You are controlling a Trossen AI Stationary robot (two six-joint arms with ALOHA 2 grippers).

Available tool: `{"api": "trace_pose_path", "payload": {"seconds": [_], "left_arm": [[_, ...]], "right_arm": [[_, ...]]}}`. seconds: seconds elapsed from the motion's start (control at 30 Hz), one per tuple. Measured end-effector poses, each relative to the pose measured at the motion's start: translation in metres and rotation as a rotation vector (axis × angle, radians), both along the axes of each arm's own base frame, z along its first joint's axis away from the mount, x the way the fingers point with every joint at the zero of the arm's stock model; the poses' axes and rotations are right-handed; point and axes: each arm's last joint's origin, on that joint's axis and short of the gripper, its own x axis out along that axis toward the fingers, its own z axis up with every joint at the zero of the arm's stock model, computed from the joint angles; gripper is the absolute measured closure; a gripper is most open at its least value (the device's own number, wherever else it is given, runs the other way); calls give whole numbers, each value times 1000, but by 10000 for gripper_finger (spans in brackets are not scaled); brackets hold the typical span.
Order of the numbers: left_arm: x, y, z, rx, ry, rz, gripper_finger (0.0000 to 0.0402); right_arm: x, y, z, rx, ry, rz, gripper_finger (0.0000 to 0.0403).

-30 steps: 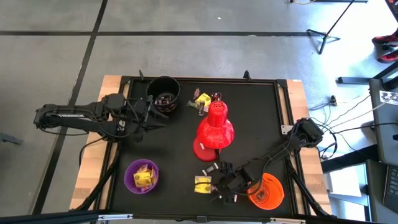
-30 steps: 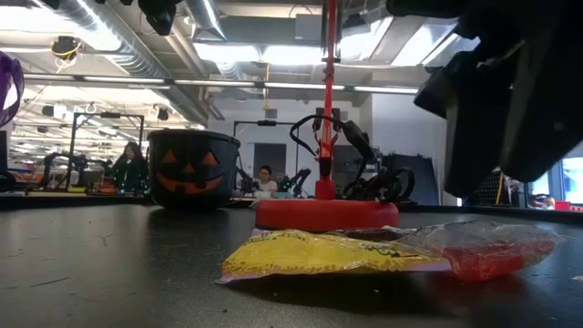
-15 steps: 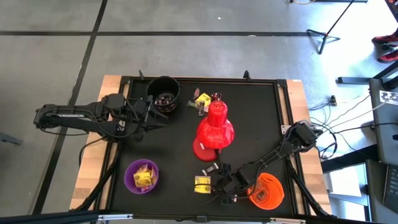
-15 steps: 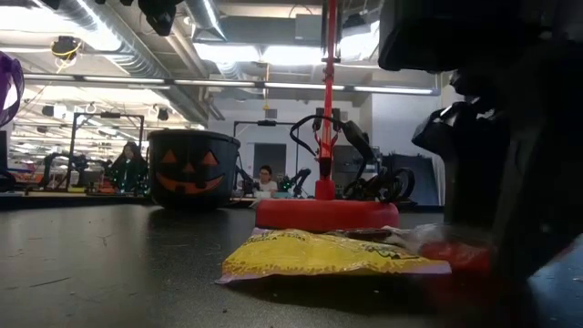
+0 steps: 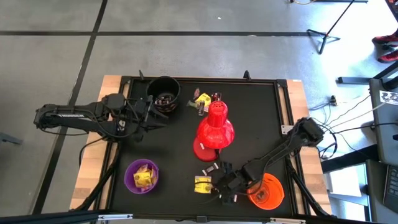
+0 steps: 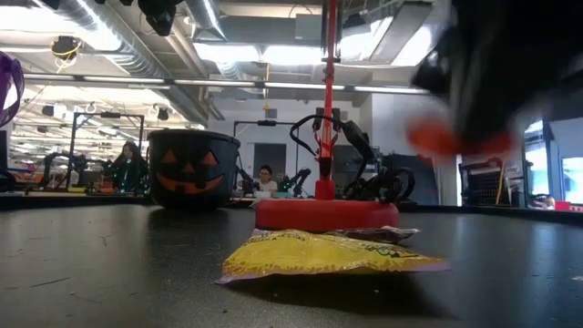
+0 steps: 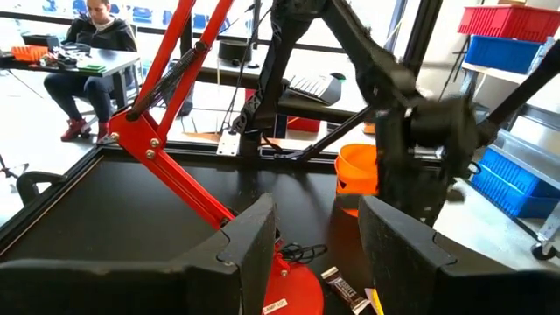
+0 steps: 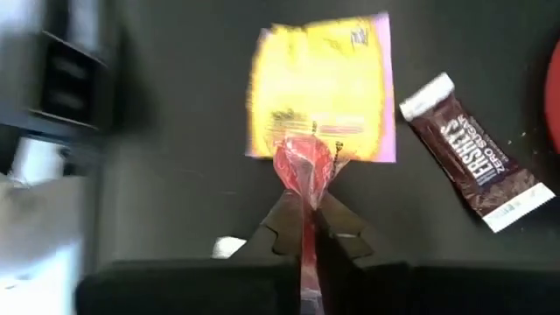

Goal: Organize candy in baskets
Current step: Put the red gummy into the orange bucket

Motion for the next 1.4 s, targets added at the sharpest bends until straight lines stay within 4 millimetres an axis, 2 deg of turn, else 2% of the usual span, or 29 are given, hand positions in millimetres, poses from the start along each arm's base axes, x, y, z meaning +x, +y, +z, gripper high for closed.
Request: {"api": "trace_pose_path", "payload": {"seconds": [0.17,0.27,0.33,0.43,0.67,0.87,1.1,1.4], "left_arm": [[0,0,0,0,0,0,246],[0,0,0,0,0,0,246],[0,0,0,0,0,0,246],[0,0,0,0,0,0,246],[0,0,0,0,0,0,246],[0,0,0,0,0,0,246],[0,0,0,0,0,0,246],[0,0,0,0,0,0,246]], "right_arm": [[-11,3,54,-12,-2,12,382],[-27,5,85,-27,52,-17,379],[-39,7,98,-20,107,-55,380],[-58,16,108,3,183,-112,379],[-99,46,110,87,309,-188,377],[-118,58,109,76,307,-266,377],[-128,53,106,2,382,-285,377],[-129,51,106,-36,385,-231,377]]}}
